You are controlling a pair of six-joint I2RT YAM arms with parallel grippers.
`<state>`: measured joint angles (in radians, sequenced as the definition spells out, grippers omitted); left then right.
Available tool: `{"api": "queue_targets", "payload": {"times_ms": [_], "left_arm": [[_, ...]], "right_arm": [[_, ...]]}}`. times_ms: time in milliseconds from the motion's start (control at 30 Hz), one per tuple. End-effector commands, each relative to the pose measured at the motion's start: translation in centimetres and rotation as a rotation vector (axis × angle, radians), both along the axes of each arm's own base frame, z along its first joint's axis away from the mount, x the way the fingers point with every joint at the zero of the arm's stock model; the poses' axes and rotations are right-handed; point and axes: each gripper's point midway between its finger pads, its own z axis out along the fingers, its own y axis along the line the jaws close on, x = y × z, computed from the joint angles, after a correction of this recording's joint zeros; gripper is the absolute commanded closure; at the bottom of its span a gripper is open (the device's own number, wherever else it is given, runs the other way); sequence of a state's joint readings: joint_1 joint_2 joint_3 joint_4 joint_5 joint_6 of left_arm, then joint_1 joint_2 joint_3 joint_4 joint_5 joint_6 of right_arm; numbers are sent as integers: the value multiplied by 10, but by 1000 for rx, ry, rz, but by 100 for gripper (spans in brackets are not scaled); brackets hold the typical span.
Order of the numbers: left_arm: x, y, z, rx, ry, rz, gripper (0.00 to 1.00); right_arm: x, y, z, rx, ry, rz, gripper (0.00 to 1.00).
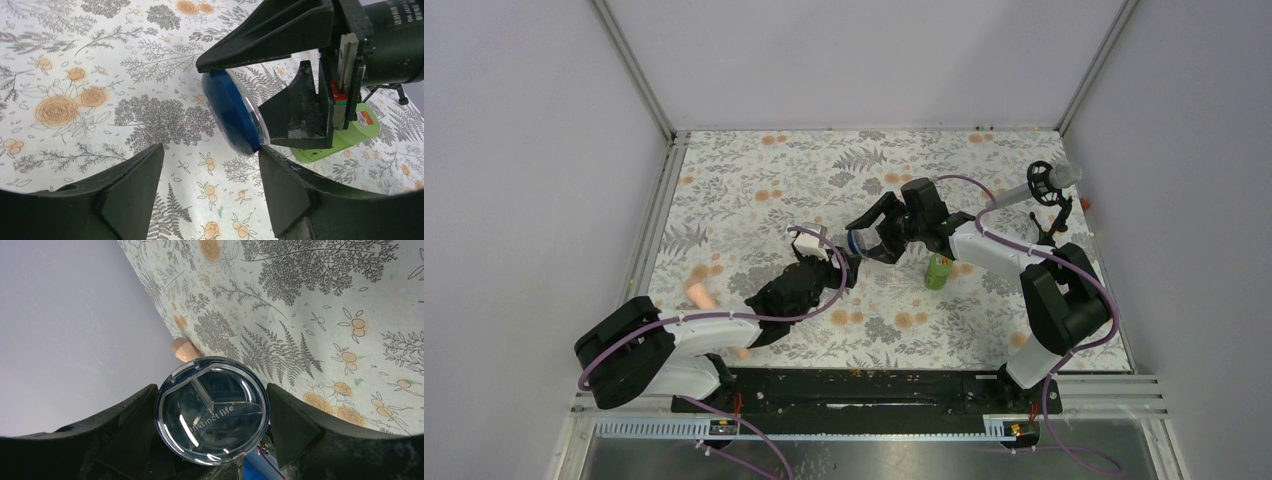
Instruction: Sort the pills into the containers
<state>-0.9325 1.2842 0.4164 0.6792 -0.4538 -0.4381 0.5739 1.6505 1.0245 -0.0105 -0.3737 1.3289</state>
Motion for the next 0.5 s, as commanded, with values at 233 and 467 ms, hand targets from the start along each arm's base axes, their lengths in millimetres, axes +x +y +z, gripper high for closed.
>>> {"api": "queue_targets", "payload": {"times_ms": [233, 467], "left_arm": [[28, 10, 39, -235, 58, 189, 16], [26, 9, 38, -250, 37, 154, 7]], "right_arm": [[-45, 13, -6, -26, 61, 145, 51], [-45, 14, -4, -16, 58, 150, 51]]}}
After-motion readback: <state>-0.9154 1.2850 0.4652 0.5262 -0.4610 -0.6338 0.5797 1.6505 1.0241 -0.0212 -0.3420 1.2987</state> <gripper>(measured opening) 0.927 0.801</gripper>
